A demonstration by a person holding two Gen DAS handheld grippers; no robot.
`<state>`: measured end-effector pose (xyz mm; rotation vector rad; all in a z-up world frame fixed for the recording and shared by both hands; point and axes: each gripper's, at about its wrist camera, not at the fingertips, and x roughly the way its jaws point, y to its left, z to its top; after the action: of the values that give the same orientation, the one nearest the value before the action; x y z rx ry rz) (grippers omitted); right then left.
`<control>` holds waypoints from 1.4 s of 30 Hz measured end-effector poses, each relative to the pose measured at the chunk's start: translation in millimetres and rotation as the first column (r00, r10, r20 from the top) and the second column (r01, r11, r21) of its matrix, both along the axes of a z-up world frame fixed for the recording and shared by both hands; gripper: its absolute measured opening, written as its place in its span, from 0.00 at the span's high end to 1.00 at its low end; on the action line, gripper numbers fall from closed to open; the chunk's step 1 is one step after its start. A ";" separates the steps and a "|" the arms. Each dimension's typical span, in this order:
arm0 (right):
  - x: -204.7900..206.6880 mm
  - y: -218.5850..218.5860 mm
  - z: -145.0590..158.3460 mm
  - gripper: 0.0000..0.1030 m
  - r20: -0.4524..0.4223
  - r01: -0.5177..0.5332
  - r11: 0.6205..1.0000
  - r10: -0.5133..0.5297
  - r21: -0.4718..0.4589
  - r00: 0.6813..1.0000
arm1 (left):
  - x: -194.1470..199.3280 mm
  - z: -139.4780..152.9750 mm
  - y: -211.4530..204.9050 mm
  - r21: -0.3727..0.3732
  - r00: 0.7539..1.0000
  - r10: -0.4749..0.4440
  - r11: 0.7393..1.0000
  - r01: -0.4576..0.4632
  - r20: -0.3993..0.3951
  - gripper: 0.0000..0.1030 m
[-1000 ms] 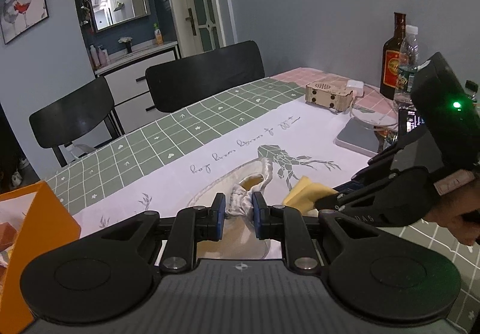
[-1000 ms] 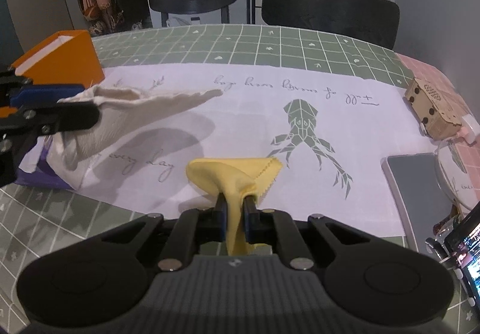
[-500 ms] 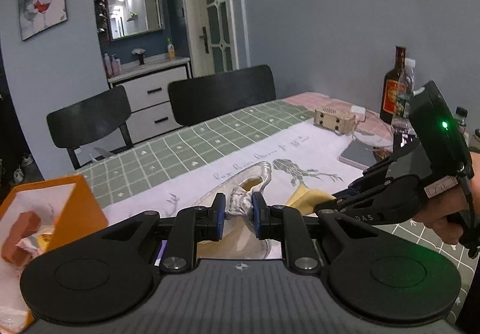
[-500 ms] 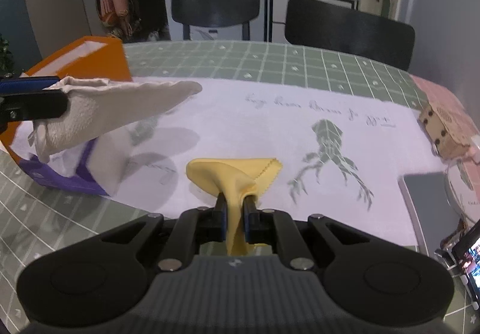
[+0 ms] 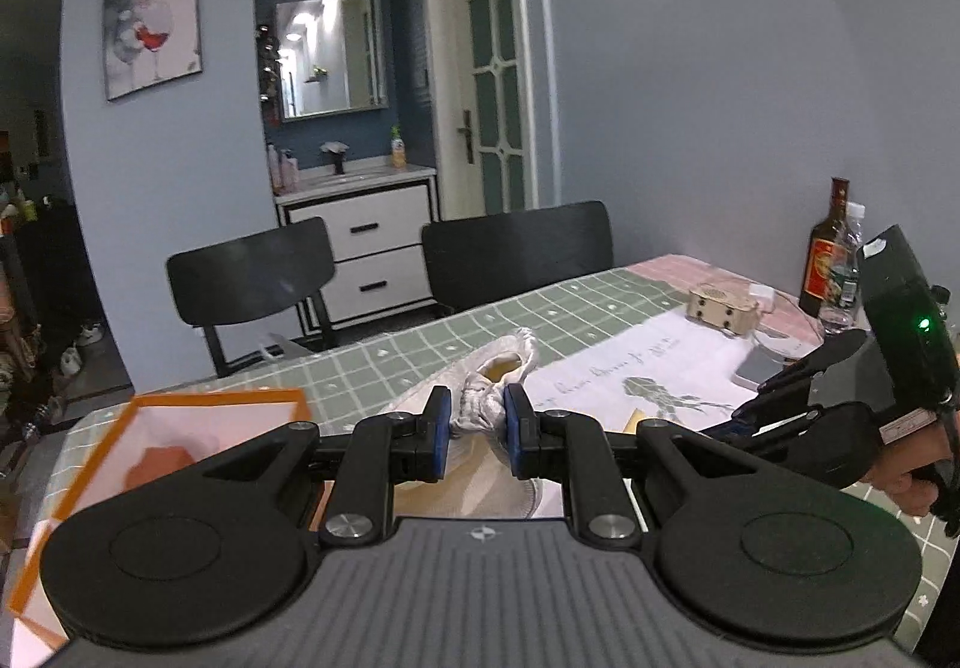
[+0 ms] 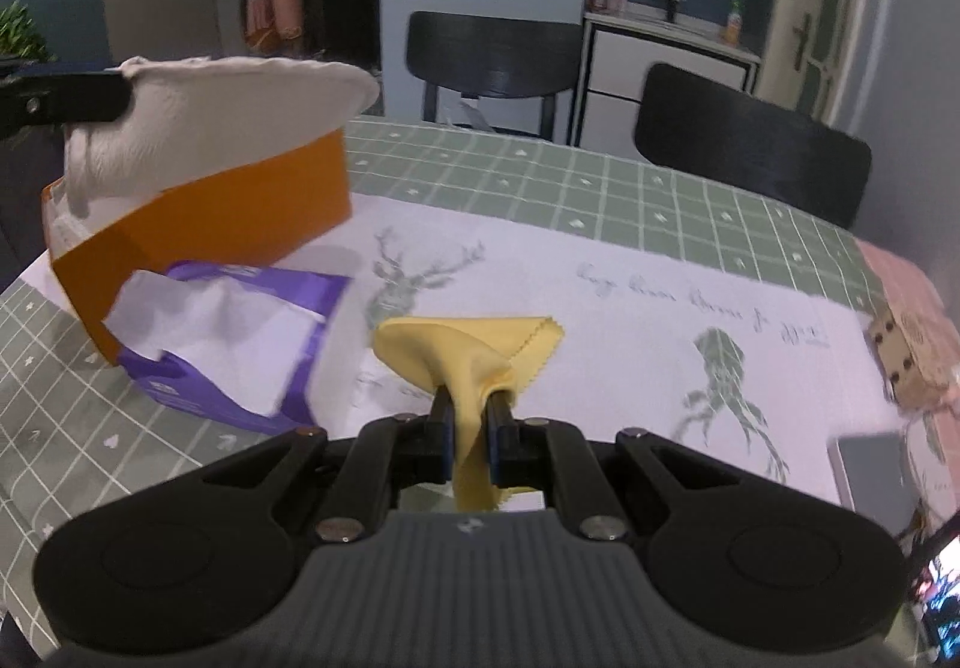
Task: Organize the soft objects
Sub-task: 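Lift and carry the beige pouch and yellow cloth over the orange box with both tools, then lower the pouch and cloth into the box and open both tools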
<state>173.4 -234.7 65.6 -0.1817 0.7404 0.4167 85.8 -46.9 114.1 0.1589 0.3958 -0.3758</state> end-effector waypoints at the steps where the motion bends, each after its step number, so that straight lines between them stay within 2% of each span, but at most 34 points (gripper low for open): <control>1: -0.8 7.0 4.4 0.92 0.005 -0.011 1.000 0.011 -0.008 1.000 | -0.8 0.9 7.2 -0.002 1.000 0.008 1.000 -0.008 0.004 0.80; 11: -1.6 81.0 56.1 0.92 0.091 -0.093 0.995 0.097 -0.043 0.991 | 4.3 -1.6 80.2 -0.021 0.995 0.100 0.995 -0.100 -0.005 0.80; 18: 3.5 147.4 70.4 0.92 0.116 -0.159 0.985 0.165 -0.064 0.979 | 12.6 -3.2 122.5 -0.030 0.988 0.152 0.988 -0.152 -0.003 0.80; 27: 17.8 218.1 66.5 0.92 0.110 -0.215 0.972 0.225 -0.099 0.968 | 41.2 -38.0 149.1 0.043 0.982 0.155 0.988 -0.152 -0.111 0.80; 32: 35.6 244.4 58.5 0.92 0.092 -0.207 0.972 0.218 -0.110 0.972 | 53.8 -55.1 162.5 0.035 0.976 0.156 0.988 -0.152 -0.152 0.80; 37: 56.7 263.7 50.2 0.92 0.073 -0.194 0.971 0.205 -0.138 0.976 | 71.0 -74.1 170.9 0.070 0.961 0.162 0.986 -0.150 -0.224 0.81; 42: 79.4 287.3 38.7 0.92 0.048 -0.184 0.967 0.195 -0.176 0.980 | 85.0 -87.2 178.7 0.071 0.950 0.147 0.989 -0.133 -0.276 0.81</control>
<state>252.8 52.6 104.4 -0.4278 0.6971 0.5270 170.8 131.7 26.9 0.1268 0.6936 -0.2477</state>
